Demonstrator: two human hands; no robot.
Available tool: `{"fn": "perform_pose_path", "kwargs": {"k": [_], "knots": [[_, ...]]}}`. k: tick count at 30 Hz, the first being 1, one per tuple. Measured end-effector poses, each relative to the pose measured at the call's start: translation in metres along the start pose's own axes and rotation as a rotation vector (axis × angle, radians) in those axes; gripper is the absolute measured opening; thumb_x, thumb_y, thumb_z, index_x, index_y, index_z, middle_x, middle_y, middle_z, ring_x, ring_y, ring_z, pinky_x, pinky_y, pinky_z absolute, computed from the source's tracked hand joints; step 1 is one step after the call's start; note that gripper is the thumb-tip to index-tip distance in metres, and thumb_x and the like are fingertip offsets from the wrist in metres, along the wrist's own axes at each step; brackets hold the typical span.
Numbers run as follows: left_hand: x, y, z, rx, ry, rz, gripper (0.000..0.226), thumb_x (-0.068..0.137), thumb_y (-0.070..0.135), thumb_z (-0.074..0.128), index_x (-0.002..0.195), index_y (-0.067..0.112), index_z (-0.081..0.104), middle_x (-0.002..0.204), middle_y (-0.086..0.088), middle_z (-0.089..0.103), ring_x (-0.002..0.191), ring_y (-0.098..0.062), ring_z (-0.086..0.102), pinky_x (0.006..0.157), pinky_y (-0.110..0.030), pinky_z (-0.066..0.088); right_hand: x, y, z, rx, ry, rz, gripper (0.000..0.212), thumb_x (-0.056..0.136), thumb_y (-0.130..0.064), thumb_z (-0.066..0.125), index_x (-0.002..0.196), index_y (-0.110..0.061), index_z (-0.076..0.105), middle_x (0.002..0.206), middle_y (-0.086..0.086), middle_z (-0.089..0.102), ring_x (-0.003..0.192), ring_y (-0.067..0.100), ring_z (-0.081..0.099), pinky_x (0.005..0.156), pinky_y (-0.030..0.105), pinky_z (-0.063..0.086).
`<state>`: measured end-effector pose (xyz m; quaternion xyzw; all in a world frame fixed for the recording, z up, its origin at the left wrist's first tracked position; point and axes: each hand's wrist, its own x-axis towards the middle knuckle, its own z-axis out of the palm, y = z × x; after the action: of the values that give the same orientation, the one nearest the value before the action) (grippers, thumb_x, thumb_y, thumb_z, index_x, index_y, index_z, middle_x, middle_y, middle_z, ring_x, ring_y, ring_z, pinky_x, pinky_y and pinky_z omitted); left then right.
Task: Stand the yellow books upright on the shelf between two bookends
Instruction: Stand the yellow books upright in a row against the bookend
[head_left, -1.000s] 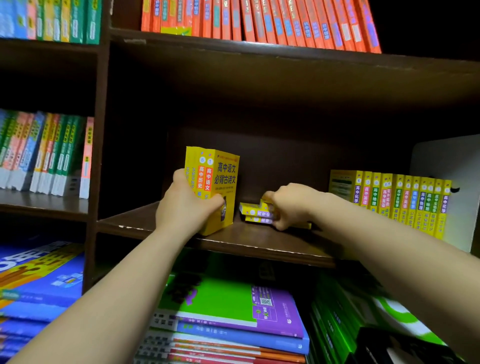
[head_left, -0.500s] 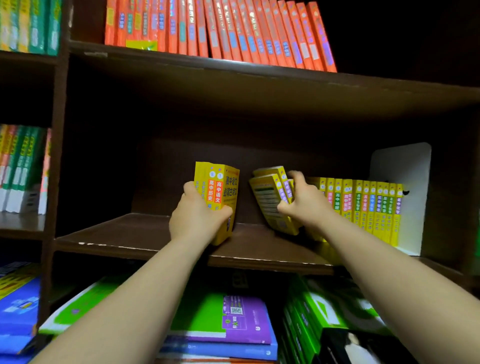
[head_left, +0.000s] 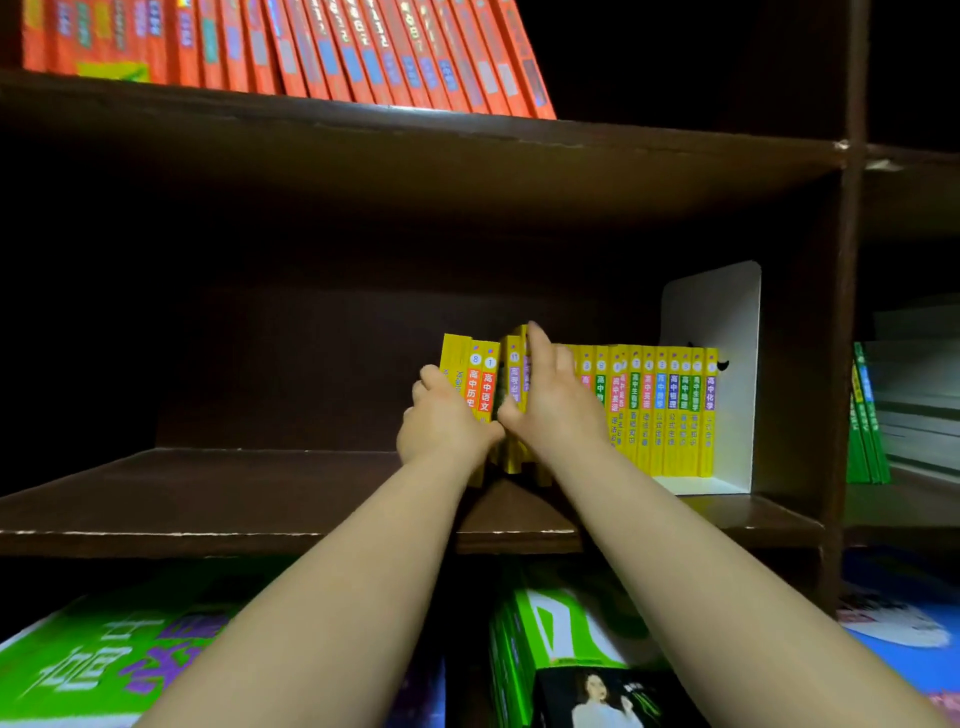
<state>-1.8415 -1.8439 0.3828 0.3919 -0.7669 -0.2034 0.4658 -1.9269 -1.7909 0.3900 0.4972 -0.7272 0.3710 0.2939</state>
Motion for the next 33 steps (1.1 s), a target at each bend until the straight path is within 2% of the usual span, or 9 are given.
{"fn": "perform_pose_path", "kwargs": {"k": [4, 7, 11, 13, 17, 21, 25, 28, 33], "knots": [[0.004, -0.006, 0.0, -0.032, -0.032, 0.011, 0.083, 0.066, 0.03, 0.074, 0.126, 0.006, 0.022, 0.13, -0.015, 0.039, 0.116, -0.035, 0.046, 0.087, -0.043, 0.044, 0.001, 0.002, -0.004, -0.151, 0.064, -0.072, 0.076, 0.08, -0.031, 0.058, 0.142, -0.015, 0.018, 0.134, 0.012, 0.042, 0.118, 0.028, 0.044, 0.094, 0.036, 0.038], [0.006, -0.011, 0.0, -0.099, -0.127, 0.055, 0.096, 0.065, 0.027, 0.076, 0.135, 0.01, 0.013, 0.135, -0.014, 0.033, 0.123, -0.033, 0.039, 0.098, -0.042, 0.039, 0.002, 0.01, -0.009, -0.189, 0.1, -0.056, 0.073, 0.077, -0.035, 0.061, 0.139, -0.015, 0.027, 0.143, 0.012, 0.032, 0.127, 0.029, 0.03, 0.102, 0.038, 0.025], [0.012, -0.012, -0.006, -0.197, -0.338, 0.091, 0.099, 0.069, 0.017, 0.075, 0.14, 0.014, 0.005, 0.136, -0.011, 0.036, 0.117, -0.024, 0.042, 0.088, -0.03, 0.037, 0.004, 0.018, -0.012, -0.057, 0.044, -0.056, 0.074, 0.079, -0.031, 0.059, 0.142, -0.017, 0.022, 0.154, 0.008, 0.017, 0.141, 0.027, 0.009, 0.112, 0.038, 0.01], [0.016, -0.012, -0.009, -0.218, -0.383, 0.108, 0.1, 0.068, 0.017, 0.076, 0.14, 0.013, 0.006, 0.136, -0.009, 0.039, 0.116, -0.022, 0.044, 0.087, -0.027, 0.037, 0.005, 0.021, -0.013, -0.043, 0.043, -0.099, 0.074, 0.081, -0.034, 0.056, 0.143, -0.019, 0.019, 0.155, 0.006, 0.015, 0.143, 0.024, 0.004, 0.113, 0.036, 0.001], [0.019, -0.009, -0.003, -0.126, -0.288, 0.136, 0.098, 0.064, 0.021, 0.079, 0.138, 0.011, 0.014, 0.135, -0.013, 0.042, 0.121, -0.028, 0.045, 0.094, -0.036, 0.041, 0.007, 0.019, -0.014, -0.092, 0.062, -0.297, 0.069, 0.089, -0.04, 0.046, 0.145, -0.023, 0.011, 0.157, 0.007, 0.01, 0.144, 0.023, 0.003, 0.114, 0.037, -0.009], [0.023, -0.007, 0.005, -0.058, -0.252, 0.138, 0.103, 0.062, 0.023, 0.08, 0.139, 0.009, 0.011, 0.138, -0.015, 0.036, 0.124, -0.029, 0.041, 0.098, -0.039, 0.04, 0.019, 0.024, -0.01, -0.375, -0.008, -0.442, 0.06, 0.095, -0.042, 0.03, 0.146, -0.023, 0.005, 0.157, 0.006, 0.007, 0.145, 0.024, -0.001, 0.115, 0.04, -0.01], [0.027, -0.013, -0.002, -0.128, -0.382, 0.18, 0.103, 0.064, 0.017, 0.079, 0.141, 0.015, 0.009, 0.14, -0.012, 0.034, 0.127, -0.027, 0.038, 0.106, -0.043, 0.037, 0.025, 0.029, -0.007, -0.464, -0.015, -0.46, 0.06, 0.095, -0.045, 0.024, 0.145, -0.022, 0.0, 0.157, 0.005, 0.006, 0.145, 0.024, -0.001, 0.116, 0.04, -0.01], [0.026, -0.018, -0.013, -0.261, -0.494, 0.16, 0.09, 0.072, 0.009, 0.071, 0.141, 0.018, 0.015, 0.134, -0.011, 0.046, 0.112, -0.022, 0.052, 0.097, -0.039, 0.045, 0.025, 0.029, -0.006, -0.439, -0.03, -0.451, 0.06, 0.095, -0.044, 0.024, 0.146, -0.021, 0.002, 0.157, 0.005, 0.005, 0.145, 0.023, -0.002, 0.116, 0.039, -0.01], [0.028, -0.025, -0.014, -0.257, -0.419, 0.174, 0.078, 0.075, 0.009, 0.068, 0.139, 0.016, 0.025, 0.131, -0.011, 0.051, 0.112, -0.027, 0.056, 0.096, -0.045, 0.048, 0.025, 0.024, -0.005, -0.295, -0.056, -0.394, 0.067, 0.088, -0.055, 0.037, 0.142, -0.018, 0.022, 0.153, 0.006, 0.023, 0.144, 0.024, 0.007, 0.116, 0.039, -0.006]]}}
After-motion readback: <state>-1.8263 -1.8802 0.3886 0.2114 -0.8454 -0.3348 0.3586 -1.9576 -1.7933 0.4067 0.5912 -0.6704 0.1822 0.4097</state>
